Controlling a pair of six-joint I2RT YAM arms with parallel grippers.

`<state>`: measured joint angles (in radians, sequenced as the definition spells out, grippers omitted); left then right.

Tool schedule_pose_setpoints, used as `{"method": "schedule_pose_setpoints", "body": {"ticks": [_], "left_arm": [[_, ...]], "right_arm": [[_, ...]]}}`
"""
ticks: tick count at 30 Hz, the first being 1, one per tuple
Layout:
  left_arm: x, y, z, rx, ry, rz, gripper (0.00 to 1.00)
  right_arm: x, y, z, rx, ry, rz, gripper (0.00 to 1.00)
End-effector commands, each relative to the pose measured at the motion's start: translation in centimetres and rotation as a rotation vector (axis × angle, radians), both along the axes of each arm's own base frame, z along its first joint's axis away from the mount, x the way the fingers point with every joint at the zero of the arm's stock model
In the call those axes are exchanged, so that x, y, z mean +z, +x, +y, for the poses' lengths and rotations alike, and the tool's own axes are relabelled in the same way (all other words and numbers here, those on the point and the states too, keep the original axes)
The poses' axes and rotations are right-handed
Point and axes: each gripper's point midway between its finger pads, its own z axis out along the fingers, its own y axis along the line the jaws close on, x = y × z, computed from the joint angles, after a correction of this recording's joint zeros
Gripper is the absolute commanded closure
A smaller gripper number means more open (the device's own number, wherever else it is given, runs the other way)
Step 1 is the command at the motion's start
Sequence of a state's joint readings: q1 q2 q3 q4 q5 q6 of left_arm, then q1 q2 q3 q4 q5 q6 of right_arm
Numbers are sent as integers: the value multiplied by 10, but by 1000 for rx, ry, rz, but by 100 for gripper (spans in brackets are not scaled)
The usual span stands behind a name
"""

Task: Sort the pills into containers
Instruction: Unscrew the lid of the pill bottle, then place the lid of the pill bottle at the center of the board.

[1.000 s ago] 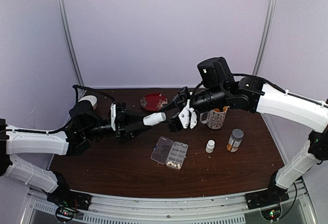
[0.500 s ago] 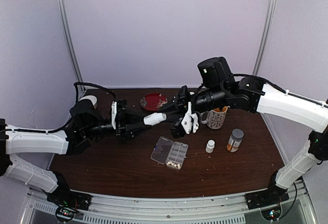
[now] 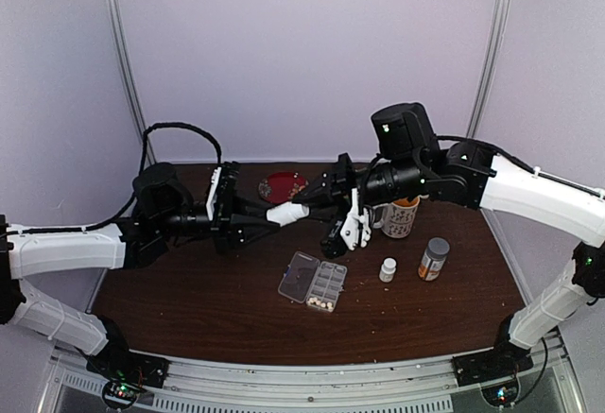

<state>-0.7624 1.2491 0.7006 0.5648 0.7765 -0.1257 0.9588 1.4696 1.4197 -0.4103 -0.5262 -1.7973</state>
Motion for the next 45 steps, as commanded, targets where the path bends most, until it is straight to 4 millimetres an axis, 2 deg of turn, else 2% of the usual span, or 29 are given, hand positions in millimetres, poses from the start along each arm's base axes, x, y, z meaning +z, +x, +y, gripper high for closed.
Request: {"method": "schedule_pose_setpoints", "body": {"ticks": [1, 20, 45], "left_arm": [[25, -10, 2, -69, -54, -43, 95], [19, -7, 16, 19, -67, -107, 97], [24, -12, 34, 100, -93, -193, 99]], "right_arm": [[2, 2, -7, -27, 5, -31, 91], [14, 4, -13, -56, 59, -41, 91], [9, 10, -30, -122, 125, 94, 91]]}}
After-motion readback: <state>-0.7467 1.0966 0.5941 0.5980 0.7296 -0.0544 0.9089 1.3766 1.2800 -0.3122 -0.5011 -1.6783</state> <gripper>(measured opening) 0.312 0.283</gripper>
